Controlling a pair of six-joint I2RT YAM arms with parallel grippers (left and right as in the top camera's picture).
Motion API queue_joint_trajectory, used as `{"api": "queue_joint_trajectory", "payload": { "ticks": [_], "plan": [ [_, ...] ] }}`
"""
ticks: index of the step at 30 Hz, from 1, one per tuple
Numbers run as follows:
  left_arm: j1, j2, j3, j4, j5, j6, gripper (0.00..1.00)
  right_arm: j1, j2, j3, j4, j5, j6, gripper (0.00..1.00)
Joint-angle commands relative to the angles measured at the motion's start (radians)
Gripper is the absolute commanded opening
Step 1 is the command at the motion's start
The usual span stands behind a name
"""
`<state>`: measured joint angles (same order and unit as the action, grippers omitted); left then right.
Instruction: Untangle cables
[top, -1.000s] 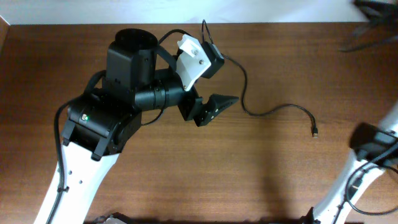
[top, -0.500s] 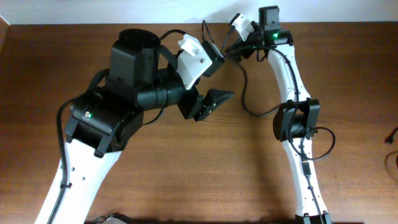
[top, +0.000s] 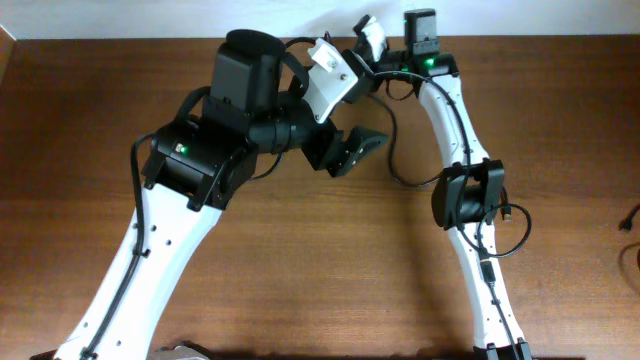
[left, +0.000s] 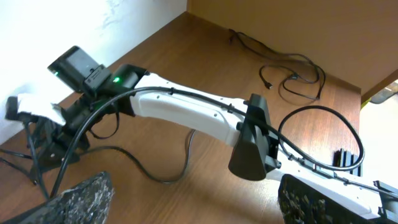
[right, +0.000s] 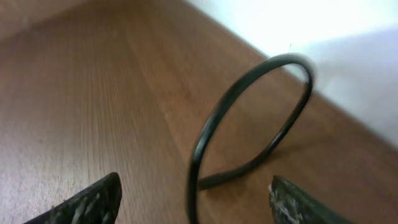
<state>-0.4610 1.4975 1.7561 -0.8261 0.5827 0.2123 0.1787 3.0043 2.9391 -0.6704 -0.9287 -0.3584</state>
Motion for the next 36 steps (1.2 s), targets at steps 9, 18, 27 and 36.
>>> {"api": "queue_joint_trajectory", "payload": {
  "ticks": [9,18,27,36],
  "plan": [
    [-0.004,-0.149,0.007,-0.032,0.021,-0.043,0.86,-0.039,-0.084,0.008,0.871,-0.623,0.793,0.04],
    [-0.004,-0.152,0.006,-0.106,0.197,-0.043,0.86,-0.101,-0.268,0.204,1.680,-0.621,1.743,0.04],
    [-0.004,-0.152,0.006,-0.111,0.211,-0.043,0.86,-0.187,-0.544,0.204,1.101,-0.623,1.140,0.03],
    [-0.004,-0.152,0.006,-0.105,0.237,-0.043,0.87,-0.640,-0.563,0.201,1.048,-0.624,1.310,0.04]
  ]
}}
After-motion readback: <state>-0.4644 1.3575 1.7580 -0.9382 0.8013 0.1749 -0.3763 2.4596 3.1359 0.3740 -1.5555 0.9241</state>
